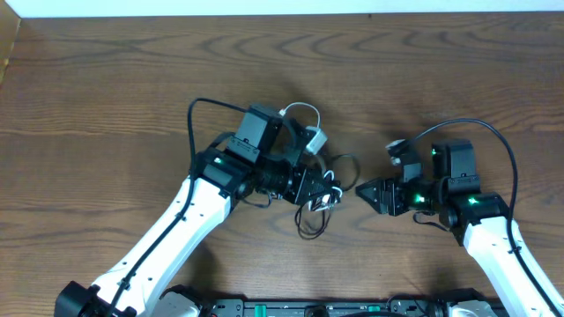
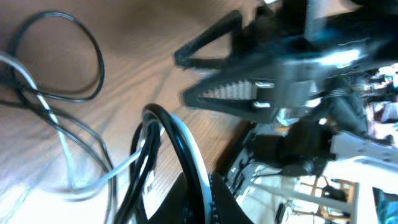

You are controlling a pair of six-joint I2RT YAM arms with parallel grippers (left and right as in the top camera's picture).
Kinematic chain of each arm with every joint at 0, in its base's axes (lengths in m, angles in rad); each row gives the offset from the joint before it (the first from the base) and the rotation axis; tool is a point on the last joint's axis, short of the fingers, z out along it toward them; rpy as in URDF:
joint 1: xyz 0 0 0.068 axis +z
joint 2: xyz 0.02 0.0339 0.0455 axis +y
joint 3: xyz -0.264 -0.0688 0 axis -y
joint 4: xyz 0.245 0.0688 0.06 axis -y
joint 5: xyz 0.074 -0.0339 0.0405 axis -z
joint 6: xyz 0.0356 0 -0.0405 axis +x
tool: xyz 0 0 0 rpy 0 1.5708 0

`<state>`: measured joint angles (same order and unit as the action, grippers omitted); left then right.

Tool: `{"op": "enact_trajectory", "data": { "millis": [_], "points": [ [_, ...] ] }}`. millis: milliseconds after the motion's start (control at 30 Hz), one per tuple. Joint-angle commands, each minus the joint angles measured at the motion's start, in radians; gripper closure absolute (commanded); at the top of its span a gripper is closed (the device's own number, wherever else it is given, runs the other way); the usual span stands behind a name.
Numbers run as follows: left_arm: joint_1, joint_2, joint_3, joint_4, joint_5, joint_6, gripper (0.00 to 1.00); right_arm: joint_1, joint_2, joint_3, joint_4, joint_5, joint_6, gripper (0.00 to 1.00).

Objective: Untangle cables

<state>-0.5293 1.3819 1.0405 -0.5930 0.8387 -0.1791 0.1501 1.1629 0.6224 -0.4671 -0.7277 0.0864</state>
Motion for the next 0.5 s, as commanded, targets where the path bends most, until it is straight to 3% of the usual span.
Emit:
{"op": "enact_trajectory", "data": {
  "millis": [0,467],
  "points": [
    [-0.005,-0.017,0.009,-0.057,-0.114,0.029,0.92,0.002,-0.004,0.003,0.022,-0.349,-0.234,0.38],
    [-0.005,-0.017,0.009,-0.050,0.208,0.055,0.92,0.035,-0.004,0.003,0.027,-0.386,-0.294,0.43]
  ]
}}
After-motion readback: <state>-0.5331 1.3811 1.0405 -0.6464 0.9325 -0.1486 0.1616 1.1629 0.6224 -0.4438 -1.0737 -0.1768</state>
